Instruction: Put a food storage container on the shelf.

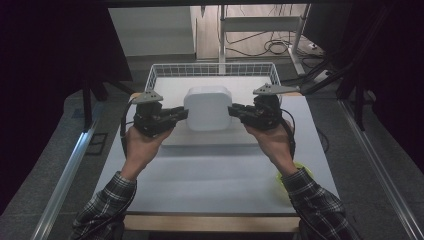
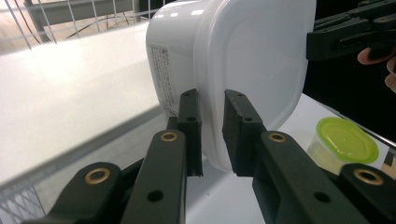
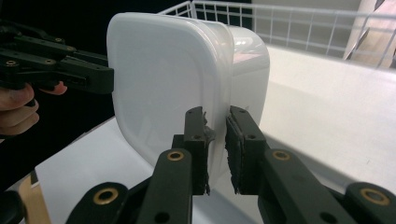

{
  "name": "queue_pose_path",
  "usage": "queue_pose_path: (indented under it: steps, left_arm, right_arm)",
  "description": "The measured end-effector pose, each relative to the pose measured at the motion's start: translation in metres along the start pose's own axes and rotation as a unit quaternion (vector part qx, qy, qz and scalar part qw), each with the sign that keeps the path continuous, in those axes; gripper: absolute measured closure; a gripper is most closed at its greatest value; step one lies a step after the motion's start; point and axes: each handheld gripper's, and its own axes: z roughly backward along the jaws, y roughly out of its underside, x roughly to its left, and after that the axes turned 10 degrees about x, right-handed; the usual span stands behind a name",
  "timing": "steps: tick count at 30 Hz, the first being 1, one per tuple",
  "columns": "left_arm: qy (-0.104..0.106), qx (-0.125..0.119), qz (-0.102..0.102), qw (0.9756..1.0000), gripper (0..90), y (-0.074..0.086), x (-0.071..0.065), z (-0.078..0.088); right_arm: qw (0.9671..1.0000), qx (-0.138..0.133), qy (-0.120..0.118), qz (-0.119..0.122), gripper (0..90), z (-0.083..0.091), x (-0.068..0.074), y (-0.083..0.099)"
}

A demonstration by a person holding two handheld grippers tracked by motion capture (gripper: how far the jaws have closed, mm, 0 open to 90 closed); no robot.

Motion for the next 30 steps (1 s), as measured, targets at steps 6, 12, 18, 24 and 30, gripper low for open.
queue_pose_path:
  steps: [6,12,18,24,30]
  left_arm:
    - [0.002,0.0,0.001,1.0,78.3,-0.015,0.009,-0.003]
    - [0.004,-0.003,0.007,1.0,78.2,-0.029,0.018,-0.007]
    - [0.004,-0.001,0.012,0.9999,78.0,-0.038,0.026,-0.014]
    - [0.002,-0.009,0.007,0.9999,76.4,-0.04,0.03,-0.021]
    - [0.001,-0.02,0.003,0.9998,65.3,-0.043,0.032,-0.026]
  right_arm:
    - [1.0,-0.005,0.007,-0.002,78.7,0.0,-0.006,-0.015]
    - [0.9999,-0.011,0.008,-0.011,78.6,-0.004,-0.015,-0.026]
    - [0.9996,-0.011,0.016,-0.02,78.3,-0.01,-0.023,-0.034]
    - [0.9995,-0.005,0.017,-0.028,77.2,-0.015,-0.03,-0.038]
    - [0.9995,-0.01,0.01,-0.028,69.7,-0.02,-0.034,-0.04]
